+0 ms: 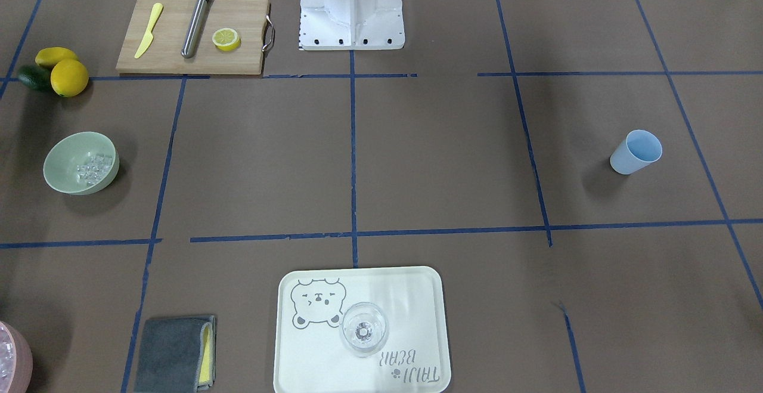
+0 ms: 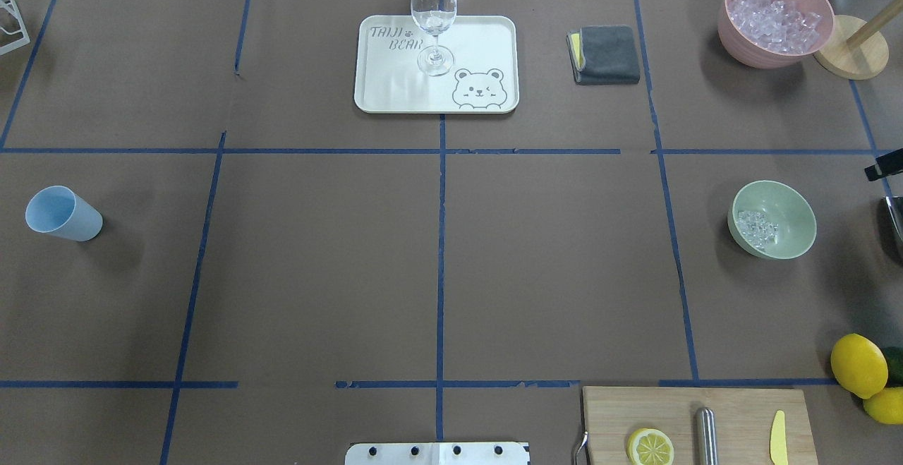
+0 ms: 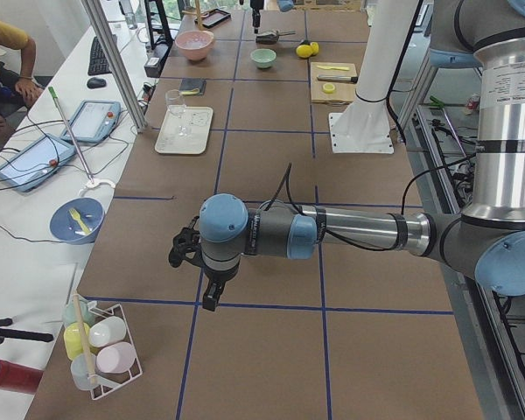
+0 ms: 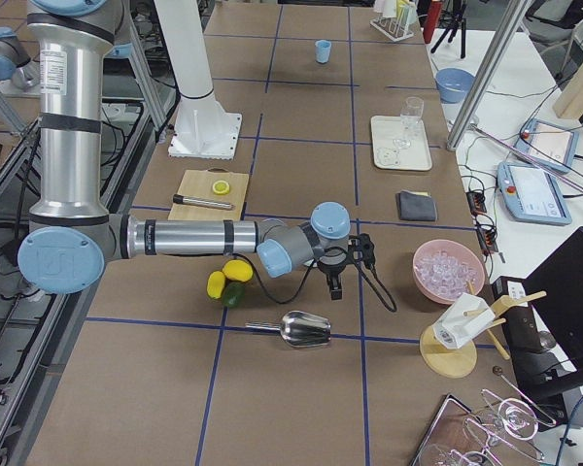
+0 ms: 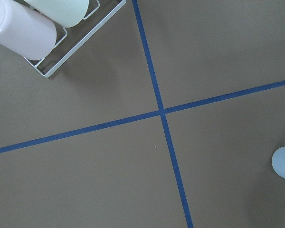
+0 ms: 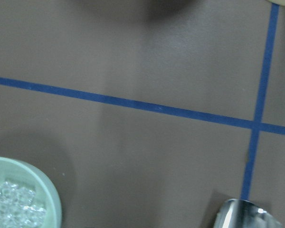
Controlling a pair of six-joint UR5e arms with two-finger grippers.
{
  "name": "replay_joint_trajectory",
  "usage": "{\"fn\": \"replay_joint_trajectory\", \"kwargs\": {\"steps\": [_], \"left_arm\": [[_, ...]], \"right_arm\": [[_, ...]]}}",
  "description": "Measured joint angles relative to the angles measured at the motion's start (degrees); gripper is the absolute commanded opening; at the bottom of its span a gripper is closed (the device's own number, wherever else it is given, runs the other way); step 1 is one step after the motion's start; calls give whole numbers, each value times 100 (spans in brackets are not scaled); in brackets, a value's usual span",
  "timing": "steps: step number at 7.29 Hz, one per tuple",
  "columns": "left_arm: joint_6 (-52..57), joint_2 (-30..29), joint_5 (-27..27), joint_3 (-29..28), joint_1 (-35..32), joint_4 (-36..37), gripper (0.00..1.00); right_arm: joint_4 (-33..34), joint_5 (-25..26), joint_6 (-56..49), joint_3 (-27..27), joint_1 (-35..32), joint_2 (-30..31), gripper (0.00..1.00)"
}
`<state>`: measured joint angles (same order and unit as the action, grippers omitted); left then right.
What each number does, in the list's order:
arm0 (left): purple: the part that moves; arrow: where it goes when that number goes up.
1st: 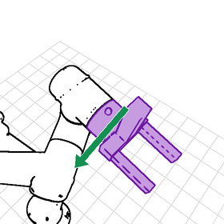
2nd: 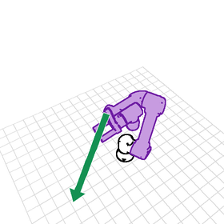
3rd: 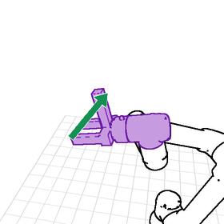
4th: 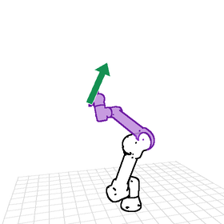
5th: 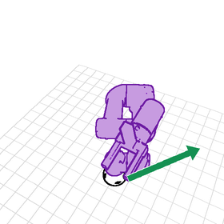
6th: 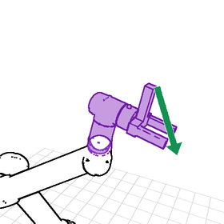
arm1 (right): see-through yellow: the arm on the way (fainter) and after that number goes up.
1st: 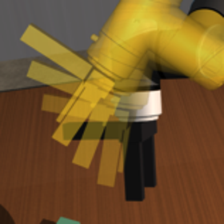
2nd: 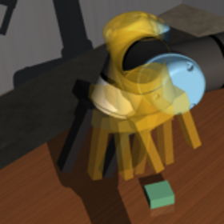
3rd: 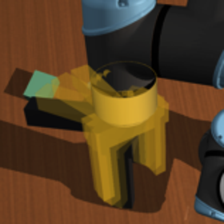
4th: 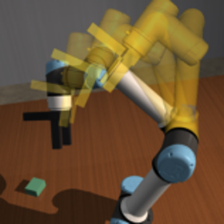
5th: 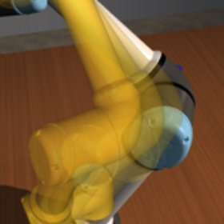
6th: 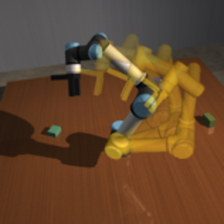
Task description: Pour ice into bowl
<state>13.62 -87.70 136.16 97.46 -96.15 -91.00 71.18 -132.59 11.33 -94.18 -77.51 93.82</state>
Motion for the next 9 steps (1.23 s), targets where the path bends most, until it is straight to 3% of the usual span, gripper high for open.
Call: {"fn": "replay_joint_trajectory", "kwargs": {"steps": [2, 3, 9], "left_arm": [[0, 3, 4, -9, 4, 4, 100], [0, 6, 1, -30, 4, 11, 100], [8, 63, -2, -151, 37, 27, 100]], "right_arm": [[1409, 39, -1381, -152, -882, -37, 100], [1644, 84, -1588, -180, -1117, 71, 100], [1355, 63, -1686, -160, -1266, 264, 100]]}}
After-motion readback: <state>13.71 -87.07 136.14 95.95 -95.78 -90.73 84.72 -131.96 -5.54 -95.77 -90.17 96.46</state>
